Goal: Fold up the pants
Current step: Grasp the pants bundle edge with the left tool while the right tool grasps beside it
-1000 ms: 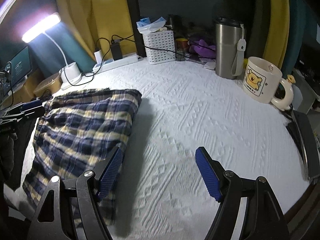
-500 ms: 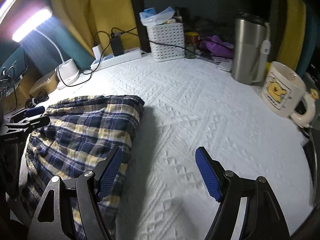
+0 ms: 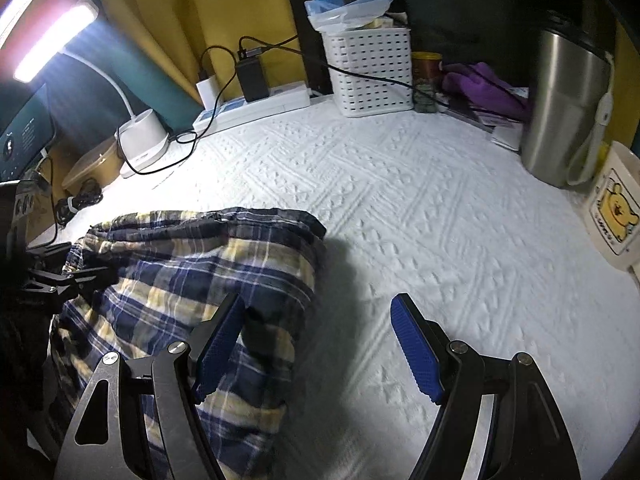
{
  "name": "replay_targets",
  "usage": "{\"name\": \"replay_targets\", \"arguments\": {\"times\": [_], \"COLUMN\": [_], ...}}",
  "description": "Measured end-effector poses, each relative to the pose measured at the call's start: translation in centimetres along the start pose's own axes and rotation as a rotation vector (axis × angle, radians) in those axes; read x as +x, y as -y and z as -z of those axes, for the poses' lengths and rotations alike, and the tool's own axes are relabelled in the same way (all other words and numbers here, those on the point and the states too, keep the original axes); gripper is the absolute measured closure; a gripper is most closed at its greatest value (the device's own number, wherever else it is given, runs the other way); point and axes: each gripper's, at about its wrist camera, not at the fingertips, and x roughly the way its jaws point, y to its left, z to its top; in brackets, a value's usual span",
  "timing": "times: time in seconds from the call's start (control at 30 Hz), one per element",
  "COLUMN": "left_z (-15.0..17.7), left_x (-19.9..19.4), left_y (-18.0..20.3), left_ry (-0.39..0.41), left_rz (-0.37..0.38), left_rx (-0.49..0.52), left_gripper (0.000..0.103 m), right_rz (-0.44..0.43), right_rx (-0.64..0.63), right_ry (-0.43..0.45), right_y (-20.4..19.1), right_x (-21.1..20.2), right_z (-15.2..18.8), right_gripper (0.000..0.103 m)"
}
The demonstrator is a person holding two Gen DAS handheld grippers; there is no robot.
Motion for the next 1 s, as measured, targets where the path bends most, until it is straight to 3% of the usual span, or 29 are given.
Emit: {"name": "replay_targets", "arguments": {"times": [0.23, 0.63, 1.0], "left_z": [-0.3, 0.1, 0.3], "left_x": [0.5, 1.1, 0.8], "left_y": [1.0, 3.3, 3.2], "left_ry": [-0.031, 0.004, 0.050], "left_rz": [0.038, 0.070, 0.059], "left_rx": [0.090, 0.154, 0.128], "left_gripper": [0.024, 0.030, 0.057], "right_rz": [-0.054, -0.106, -0.147], "right_rx": [0.019, 0.002, -0.066], "right_ry": [-0.020, 0.003, 0.020], "right_y": [-0.6, -2.0, -3.5], "right_x": [1.2, 2.4, 3.4], "right_z": [-0.4, 0.0, 0.1], "right_gripper": [0.026, 0.026, 0.027]}}
